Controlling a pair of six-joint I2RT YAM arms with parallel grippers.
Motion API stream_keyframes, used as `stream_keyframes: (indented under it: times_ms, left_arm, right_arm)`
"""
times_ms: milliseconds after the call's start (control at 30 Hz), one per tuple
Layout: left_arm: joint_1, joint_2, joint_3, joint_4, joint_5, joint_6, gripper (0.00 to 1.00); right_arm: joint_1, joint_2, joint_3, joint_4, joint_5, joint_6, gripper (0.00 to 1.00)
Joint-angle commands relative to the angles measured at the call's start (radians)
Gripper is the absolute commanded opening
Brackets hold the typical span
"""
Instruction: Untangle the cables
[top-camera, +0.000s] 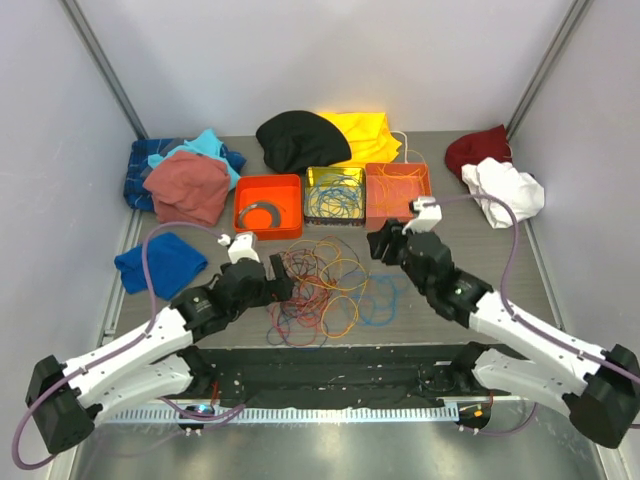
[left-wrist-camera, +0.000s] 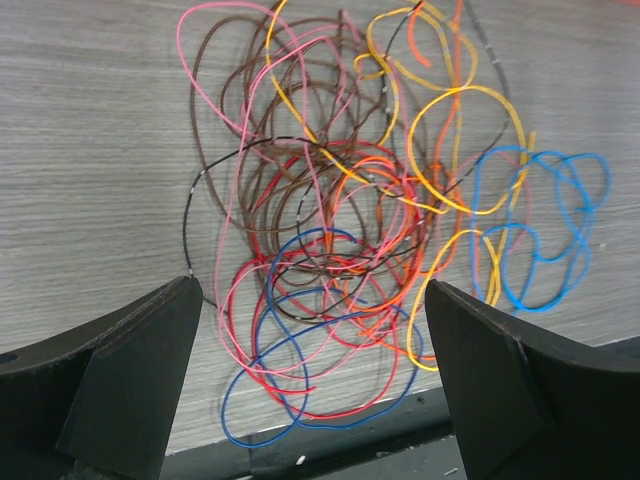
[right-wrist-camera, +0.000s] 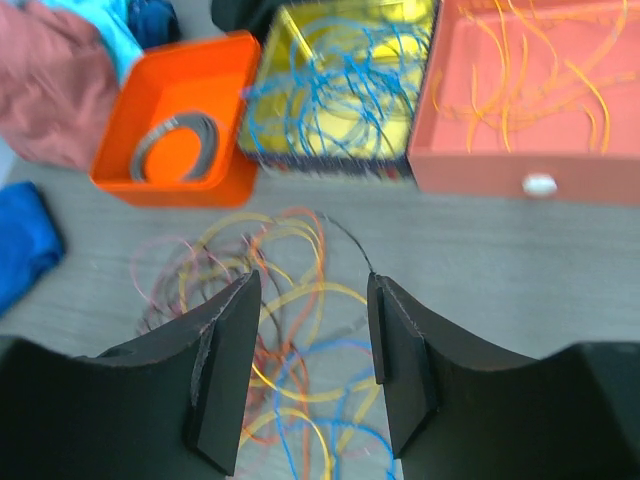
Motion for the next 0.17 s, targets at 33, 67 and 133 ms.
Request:
stream_keyframes:
  times_ms: [33, 67, 133]
  left_arm:
    - [-0.003, 0.063, 0.047, 0.017, -0.026, 0.001, 0.99]
    - [-0.003, 0.071, 0.05, 0.023, -0.024, 0.001, 0.98]
    - [-0.003, 0.087, 0.057, 0.034, -0.024, -0.005, 0.98]
  right_arm:
    - [0.114, -0.12, -0.124, 0.03, 0.191, -0.018, 0.55]
    - [0.13, -0.121, -0.122, 0.024, 0.206, -0.021, 0.55]
    - [0.137, -0.121, -0.113, 0.011, 0.208, -0.039, 0.56]
